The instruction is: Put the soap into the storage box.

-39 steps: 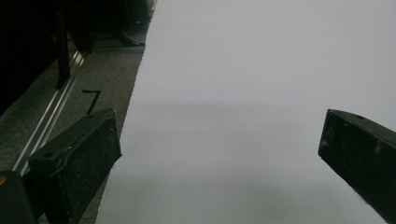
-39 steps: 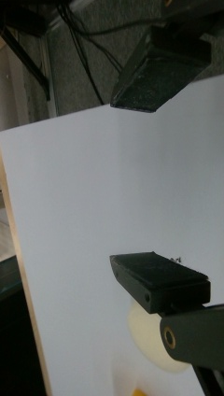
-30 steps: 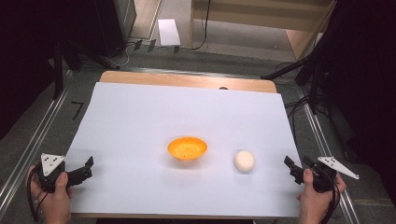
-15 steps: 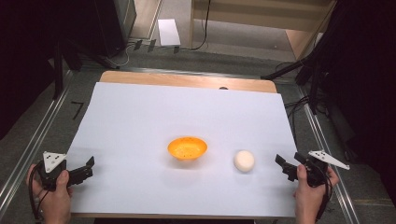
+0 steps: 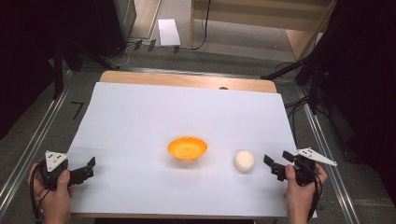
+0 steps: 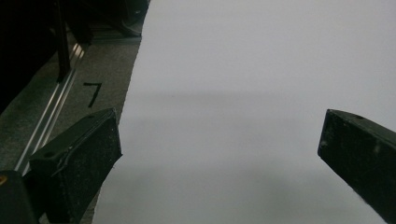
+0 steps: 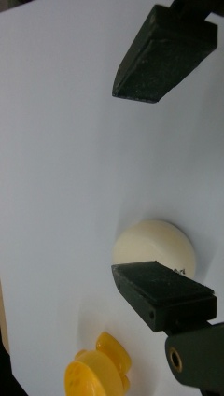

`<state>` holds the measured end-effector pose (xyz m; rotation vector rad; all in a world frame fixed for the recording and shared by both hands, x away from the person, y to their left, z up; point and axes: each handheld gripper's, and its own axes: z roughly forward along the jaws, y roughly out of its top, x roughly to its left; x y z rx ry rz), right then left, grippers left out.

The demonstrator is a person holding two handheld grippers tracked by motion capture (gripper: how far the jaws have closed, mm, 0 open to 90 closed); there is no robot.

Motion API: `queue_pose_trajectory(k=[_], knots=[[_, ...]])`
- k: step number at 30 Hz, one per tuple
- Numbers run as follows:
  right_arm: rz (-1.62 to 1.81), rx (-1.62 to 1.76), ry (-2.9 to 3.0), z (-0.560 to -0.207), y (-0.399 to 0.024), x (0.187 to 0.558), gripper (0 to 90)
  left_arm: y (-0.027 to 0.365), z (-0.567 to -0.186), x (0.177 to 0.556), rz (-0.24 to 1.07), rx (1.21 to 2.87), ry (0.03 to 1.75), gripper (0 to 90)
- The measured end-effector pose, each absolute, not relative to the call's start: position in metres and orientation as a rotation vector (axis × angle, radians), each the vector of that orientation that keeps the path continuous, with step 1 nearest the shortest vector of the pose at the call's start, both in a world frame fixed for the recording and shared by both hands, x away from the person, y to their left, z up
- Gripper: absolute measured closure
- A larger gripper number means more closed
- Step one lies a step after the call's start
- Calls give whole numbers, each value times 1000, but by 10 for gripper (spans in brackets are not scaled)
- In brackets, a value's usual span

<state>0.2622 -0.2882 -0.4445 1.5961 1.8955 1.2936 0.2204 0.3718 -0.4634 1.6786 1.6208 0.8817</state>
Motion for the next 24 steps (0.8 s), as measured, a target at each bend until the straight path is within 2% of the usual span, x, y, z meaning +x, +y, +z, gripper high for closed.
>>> queue_pose_trajectory(k=[24], knots=[[1265,1533,2072,-455,-236,270,133,369,-464,222,885,1705,1625,3]])
